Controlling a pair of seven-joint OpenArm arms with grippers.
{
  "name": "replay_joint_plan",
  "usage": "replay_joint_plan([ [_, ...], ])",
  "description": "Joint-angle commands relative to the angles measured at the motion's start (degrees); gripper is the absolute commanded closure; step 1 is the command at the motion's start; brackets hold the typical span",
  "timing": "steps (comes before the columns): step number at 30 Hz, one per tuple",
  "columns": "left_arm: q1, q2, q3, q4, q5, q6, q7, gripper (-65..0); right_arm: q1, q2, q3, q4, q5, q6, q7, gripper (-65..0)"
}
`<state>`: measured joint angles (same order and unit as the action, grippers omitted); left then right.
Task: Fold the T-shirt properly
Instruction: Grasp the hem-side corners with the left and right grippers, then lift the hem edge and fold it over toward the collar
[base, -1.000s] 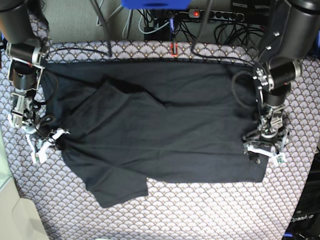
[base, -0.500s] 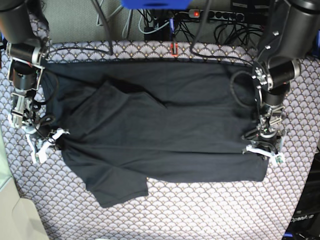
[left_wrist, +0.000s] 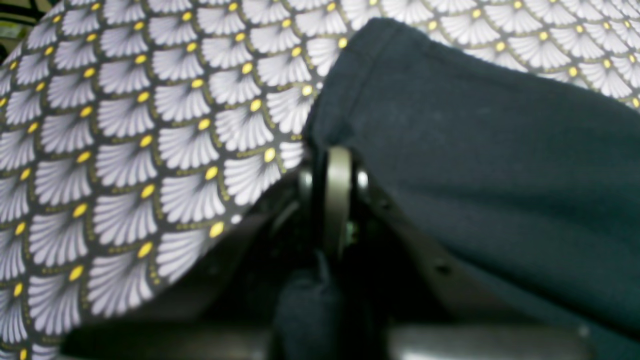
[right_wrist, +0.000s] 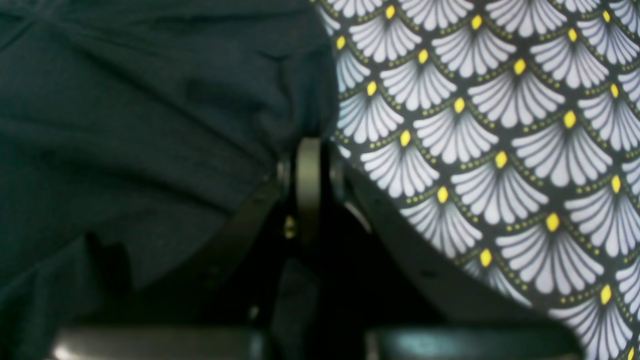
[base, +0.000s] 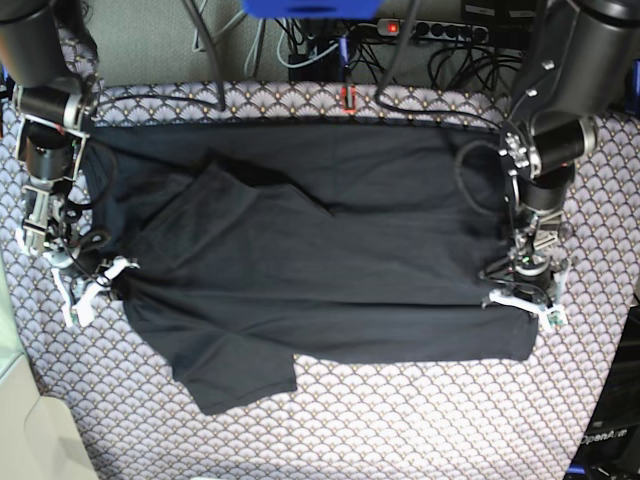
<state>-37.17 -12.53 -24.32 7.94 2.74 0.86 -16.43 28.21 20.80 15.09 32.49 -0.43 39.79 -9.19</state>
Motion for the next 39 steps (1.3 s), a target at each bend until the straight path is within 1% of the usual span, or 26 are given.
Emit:
replay_joint_plan([
  [1, -1.12, -0.17, -0.08, 0.45, -0.24, -0.29, 1.08, 0.0, 1.29, 0.96, 0.16, 0.96, 0.47, 0.21, 0.62, 0.0],
  [14, -1.21, -0.08, -0.17, 0.54, -0.41, -0.56, 1.0, 0.0, 1.29, 1.75, 0.25, 0.96, 0.47, 0.21, 0.62, 0.0],
  [15, -1.21, -0.08, -0.17, 0.54, -0.24, -1.08, 0.82, 0.0, 1.29, 1.75, 0.25, 0.96, 0.47, 0.21, 0.62, 0.0],
  [20, -1.21, -0.08, 0.01, 1.51, -0.06, -6.8, 0.91, 0.0, 1.29, 1.75, 0.16, 0.96, 0.47, 0.21, 0.62, 0.0],
  [23, 1.7, -0.17, 0.01, 7.13, -0.06, -8.38, 1.35, 0.0, 1.2, 1.66, 0.16, 0.96, 0.47, 0.21, 0.62, 0.0],
  [24, 2.84, -0.08, 0.01, 9.77, -0.06, -8.91, 2.58, 0.0, 1.2, 1.58, 0.16, 0.96, 0.47, 0.21, 0.62, 0.0],
  [28, 8.64, 0.18, 0.01, 25.86, -0.59, -9.61, 13.22, 0.0, -0.29, 1.58, 0.16, 0.96, 0.47, 0.21, 0.62, 0.0],
  [30, 11.81, 2.12, -0.17, 35.18, -0.24, -9.61, 17.0, 0.0, -0.47, 1.58, 0.16, 0.96, 0.47, 0.21, 0.62, 0.0],
  [32, 14.44, 3.0, -0.08, 42.12, -0.15, -9.61, 19.72, 0.0, -0.56, 1.49, 0.25, 0.96, 0.47, 0.21, 0.62, 0.0],
  [35, 17.78, 3.08, -0.08, 49.86, -0.59, -9.61, 23.59, 0.0, -0.82, 1.49, 0.25, 0.96, 0.47, 0.21, 0.62, 0.0],
  [37, 19.37, 3.08, -0.26, 53.11, -0.68, -9.61, 25.44, 0.0, -2.05, 1.75, 0.34, 1.14, 0.56, 0.21, 0.71, 0.0],
  [39, 20.77, 3.08, -0.43, 55.4, -0.68, -9.61, 26.58, 0.0, -3.81, 1.75, 0.34, 4.65, 0.56, 0.21, 0.71, 0.0],
])
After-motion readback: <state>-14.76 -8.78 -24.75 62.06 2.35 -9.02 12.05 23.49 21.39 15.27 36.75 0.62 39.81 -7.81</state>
